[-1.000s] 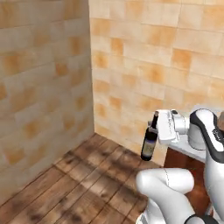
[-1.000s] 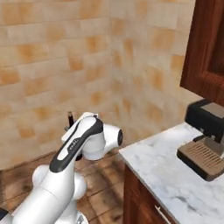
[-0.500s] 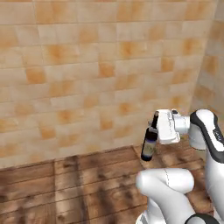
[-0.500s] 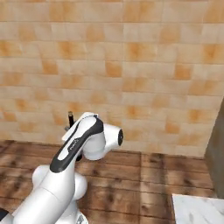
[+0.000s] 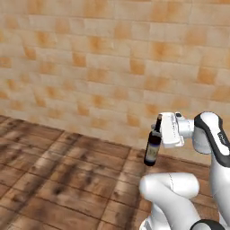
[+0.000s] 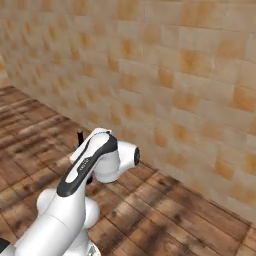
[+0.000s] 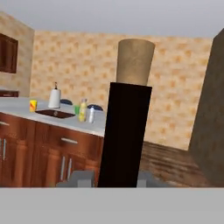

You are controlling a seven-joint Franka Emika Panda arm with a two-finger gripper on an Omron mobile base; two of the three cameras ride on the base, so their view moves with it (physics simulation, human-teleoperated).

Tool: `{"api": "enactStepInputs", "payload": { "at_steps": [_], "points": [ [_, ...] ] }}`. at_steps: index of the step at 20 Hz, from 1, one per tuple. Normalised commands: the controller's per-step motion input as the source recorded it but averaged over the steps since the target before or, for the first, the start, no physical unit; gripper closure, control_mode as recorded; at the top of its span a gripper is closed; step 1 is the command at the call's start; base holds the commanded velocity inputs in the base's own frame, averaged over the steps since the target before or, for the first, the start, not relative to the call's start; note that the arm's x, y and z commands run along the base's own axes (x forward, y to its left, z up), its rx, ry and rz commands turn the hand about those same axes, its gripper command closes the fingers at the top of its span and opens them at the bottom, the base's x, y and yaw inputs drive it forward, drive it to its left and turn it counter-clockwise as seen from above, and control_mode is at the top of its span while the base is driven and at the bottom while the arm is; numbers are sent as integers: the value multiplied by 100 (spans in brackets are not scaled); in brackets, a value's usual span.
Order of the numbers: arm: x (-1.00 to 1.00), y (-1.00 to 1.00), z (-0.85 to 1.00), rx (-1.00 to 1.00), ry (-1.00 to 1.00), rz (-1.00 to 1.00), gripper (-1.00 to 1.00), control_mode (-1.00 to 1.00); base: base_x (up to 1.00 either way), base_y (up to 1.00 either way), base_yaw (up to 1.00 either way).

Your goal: Place the drinks on the dining counter in a tight cluster.

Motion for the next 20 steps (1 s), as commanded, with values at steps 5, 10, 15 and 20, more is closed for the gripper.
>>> {"api": "enactStepInputs", "payload": {
  "at_steps": [5,10,15,20],
  "points": [
    [0,0,0,0,0,0,100,100,9,0,88],
    [0,0,0,0,0,0,100,100,21,0,84],
    [0,0,0,0,0,0,100,100,36,0,71],
    [0,0,0,0,0,0,100,100,60,0,38]
  ]
}}
